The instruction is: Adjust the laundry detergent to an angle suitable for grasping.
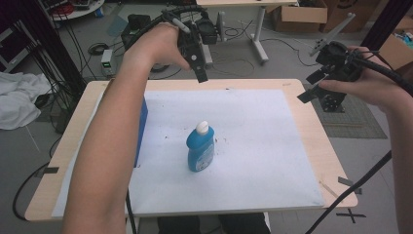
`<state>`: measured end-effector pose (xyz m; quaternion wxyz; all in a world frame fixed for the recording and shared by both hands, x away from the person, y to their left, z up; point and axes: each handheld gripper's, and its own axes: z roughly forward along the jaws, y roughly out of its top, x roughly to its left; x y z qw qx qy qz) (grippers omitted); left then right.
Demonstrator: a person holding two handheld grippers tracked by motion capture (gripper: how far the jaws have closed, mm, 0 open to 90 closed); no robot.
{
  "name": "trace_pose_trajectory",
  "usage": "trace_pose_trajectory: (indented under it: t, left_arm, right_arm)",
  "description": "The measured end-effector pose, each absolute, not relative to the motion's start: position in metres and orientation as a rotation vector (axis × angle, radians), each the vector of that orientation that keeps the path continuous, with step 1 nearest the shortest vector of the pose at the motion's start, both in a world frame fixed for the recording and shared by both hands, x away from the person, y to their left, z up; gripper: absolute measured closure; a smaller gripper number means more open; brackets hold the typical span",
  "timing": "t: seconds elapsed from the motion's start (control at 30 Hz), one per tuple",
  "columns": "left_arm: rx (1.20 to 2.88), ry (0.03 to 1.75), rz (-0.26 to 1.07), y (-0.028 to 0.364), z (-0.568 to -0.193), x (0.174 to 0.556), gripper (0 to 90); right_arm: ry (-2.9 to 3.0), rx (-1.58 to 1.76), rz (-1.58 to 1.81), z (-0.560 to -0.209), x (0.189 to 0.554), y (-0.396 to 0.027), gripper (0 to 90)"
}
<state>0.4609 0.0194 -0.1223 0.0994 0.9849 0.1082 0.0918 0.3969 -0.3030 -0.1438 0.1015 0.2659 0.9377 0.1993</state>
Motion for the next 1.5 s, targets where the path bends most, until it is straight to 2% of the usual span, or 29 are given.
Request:
trace_pose_trajectory:
  t: [1.5]
  left_arm:
    - [2.929, 0.342, 0.290, 0.017, -0.124, 0.451, 15.1]
  right_arm:
    - [2.764, 0.813, 0.561, -0.158, 0.396, -0.310, 23.2]
